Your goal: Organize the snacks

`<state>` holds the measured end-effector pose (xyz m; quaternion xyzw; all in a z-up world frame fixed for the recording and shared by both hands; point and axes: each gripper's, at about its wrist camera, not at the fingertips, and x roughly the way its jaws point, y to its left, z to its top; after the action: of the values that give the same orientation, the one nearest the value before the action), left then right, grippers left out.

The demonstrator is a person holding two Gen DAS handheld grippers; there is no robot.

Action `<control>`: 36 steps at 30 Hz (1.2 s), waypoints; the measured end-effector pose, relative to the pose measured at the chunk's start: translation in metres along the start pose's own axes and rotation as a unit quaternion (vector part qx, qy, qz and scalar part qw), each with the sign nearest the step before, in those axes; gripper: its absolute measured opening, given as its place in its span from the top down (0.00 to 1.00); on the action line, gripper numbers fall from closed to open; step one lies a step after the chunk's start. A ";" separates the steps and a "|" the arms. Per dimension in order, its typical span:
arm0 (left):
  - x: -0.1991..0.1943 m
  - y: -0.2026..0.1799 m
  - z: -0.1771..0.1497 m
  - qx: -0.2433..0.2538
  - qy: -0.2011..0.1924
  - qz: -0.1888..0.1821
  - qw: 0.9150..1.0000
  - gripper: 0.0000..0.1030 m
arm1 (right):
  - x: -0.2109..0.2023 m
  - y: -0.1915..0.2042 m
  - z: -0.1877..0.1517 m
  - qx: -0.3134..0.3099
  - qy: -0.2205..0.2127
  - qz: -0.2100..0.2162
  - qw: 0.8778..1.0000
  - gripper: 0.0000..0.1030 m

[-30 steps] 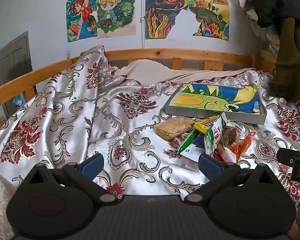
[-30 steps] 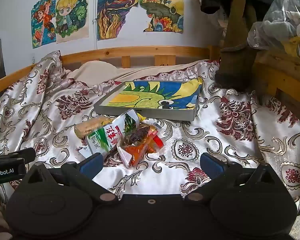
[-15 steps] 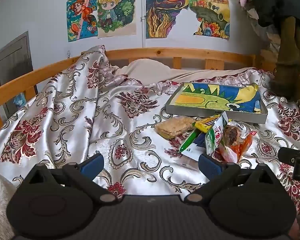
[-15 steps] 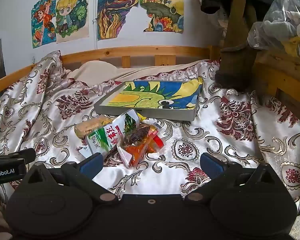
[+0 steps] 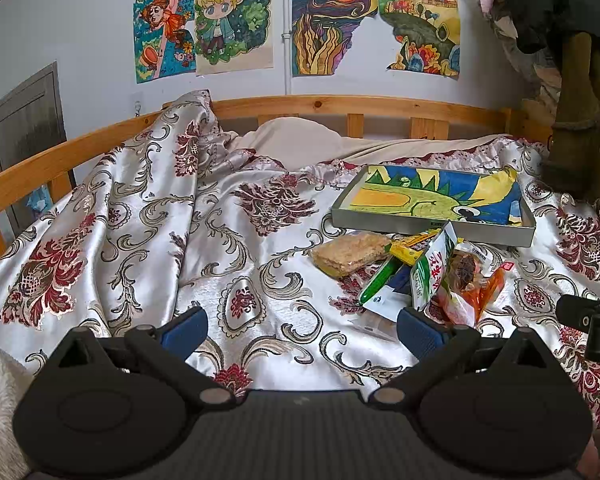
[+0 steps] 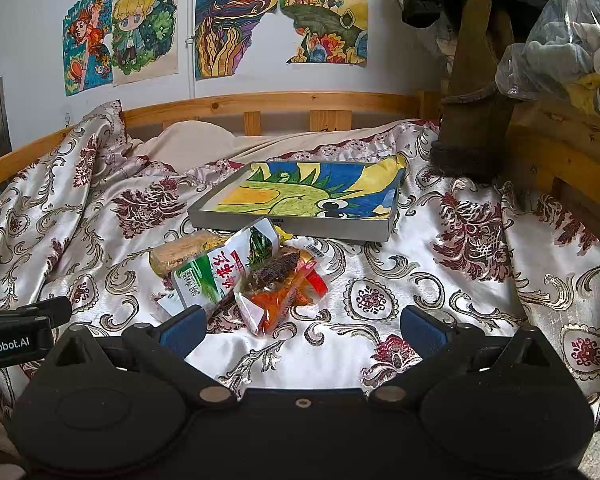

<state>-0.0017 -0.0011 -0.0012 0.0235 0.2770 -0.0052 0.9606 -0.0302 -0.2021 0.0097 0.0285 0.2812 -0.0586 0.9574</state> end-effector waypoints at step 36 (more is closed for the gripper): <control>0.005 0.006 -0.003 0.001 0.003 0.001 1.000 0.00 | -0.003 0.001 0.001 0.003 -0.011 0.001 1.000 0.01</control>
<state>0.0016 0.0052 -0.0061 0.0244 0.2802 -0.0042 0.9596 -0.0324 -0.2010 0.0124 0.0309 0.2703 -0.0588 0.9605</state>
